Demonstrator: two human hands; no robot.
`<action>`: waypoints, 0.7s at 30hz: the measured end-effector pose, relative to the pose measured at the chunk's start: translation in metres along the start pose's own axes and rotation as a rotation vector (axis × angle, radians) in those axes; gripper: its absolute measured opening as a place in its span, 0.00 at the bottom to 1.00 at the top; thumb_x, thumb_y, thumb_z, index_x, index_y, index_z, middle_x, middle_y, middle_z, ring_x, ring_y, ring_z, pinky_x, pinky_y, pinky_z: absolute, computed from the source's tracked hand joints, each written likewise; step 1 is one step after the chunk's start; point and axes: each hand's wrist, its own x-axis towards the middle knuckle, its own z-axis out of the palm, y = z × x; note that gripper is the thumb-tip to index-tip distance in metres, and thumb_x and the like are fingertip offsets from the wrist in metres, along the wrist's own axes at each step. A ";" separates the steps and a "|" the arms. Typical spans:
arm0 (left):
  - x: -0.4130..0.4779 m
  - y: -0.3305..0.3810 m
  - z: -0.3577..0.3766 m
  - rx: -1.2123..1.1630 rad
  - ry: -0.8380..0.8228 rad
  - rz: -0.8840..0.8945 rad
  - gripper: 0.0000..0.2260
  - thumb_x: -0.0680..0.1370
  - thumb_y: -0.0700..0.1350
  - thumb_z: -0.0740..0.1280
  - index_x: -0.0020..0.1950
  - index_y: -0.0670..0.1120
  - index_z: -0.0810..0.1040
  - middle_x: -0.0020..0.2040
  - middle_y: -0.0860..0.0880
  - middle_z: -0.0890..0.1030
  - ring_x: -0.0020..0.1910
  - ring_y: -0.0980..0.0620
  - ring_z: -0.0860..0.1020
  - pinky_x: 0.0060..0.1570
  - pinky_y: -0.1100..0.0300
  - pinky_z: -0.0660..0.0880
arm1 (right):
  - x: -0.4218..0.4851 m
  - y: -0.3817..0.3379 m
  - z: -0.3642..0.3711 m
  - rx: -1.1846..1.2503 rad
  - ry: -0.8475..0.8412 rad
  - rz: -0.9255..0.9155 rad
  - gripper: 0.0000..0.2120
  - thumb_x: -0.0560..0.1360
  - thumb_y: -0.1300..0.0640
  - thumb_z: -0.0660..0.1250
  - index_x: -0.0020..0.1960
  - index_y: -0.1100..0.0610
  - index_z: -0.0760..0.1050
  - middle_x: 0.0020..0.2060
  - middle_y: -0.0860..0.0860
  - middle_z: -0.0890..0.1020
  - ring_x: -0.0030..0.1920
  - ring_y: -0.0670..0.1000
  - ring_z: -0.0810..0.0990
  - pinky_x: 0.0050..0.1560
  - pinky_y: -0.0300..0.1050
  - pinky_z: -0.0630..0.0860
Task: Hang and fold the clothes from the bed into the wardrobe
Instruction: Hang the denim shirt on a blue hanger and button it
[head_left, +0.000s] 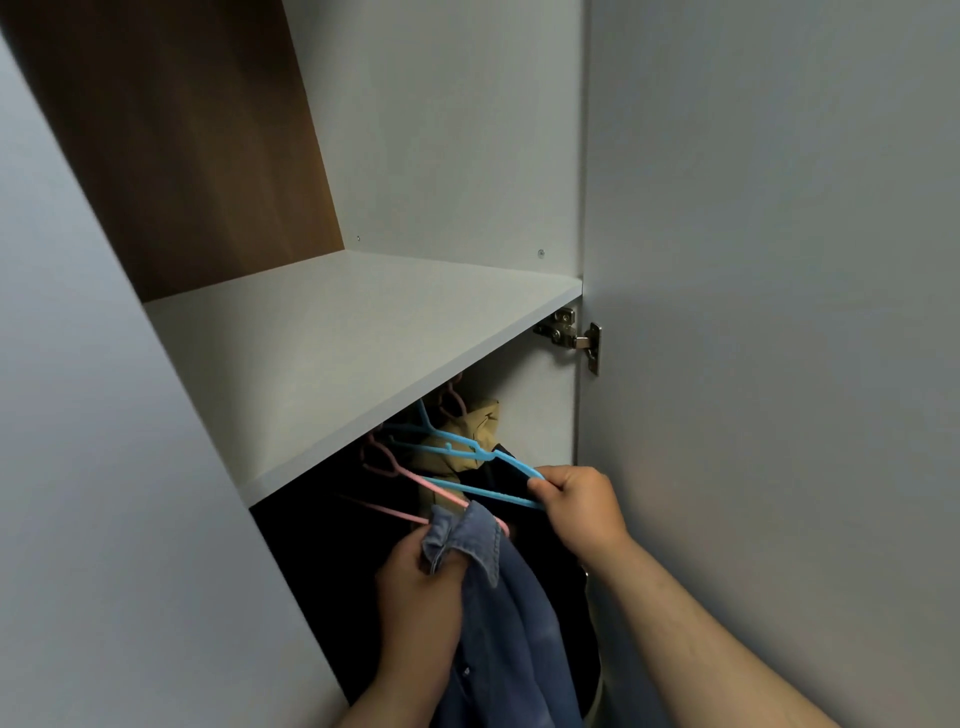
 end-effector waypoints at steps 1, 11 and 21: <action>-0.002 0.001 0.000 -0.009 -0.010 0.000 0.03 0.74 0.41 0.72 0.42 0.49 0.83 0.38 0.46 0.85 0.42 0.44 0.83 0.44 0.51 0.77 | -0.002 0.002 -0.002 0.004 0.013 0.001 0.09 0.76 0.53 0.67 0.39 0.49 0.83 0.30 0.48 0.82 0.35 0.50 0.80 0.39 0.44 0.76; -0.017 0.005 0.007 -0.031 -0.054 0.019 0.01 0.74 0.44 0.73 0.44 0.47 0.84 0.39 0.49 0.85 0.40 0.51 0.83 0.43 0.53 0.78 | -0.067 0.016 -0.028 0.155 0.172 0.031 0.17 0.76 0.60 0.67 0.32 0.44 0.80 0.26 0.42 0.79 0.29 0.40 0.73 0.36 0.40 0.73; -0.039 0.003 0.013 -0.159 -0.140 -0.022 0.03 0.76 0.39 0.71 0.43 0.40 0.82 0.38 0.44 0.84 0.36 0.54 0.79 0.35 0.61 0.75 | -0.155 -0.009 -0.021 0.317 0.102 0.039 0.19 0.75 0.69 0.64 0.49 0.46 0.83 0.43 0.40 0.85 0.47 0.40 0.82 0.49 0.32 0.75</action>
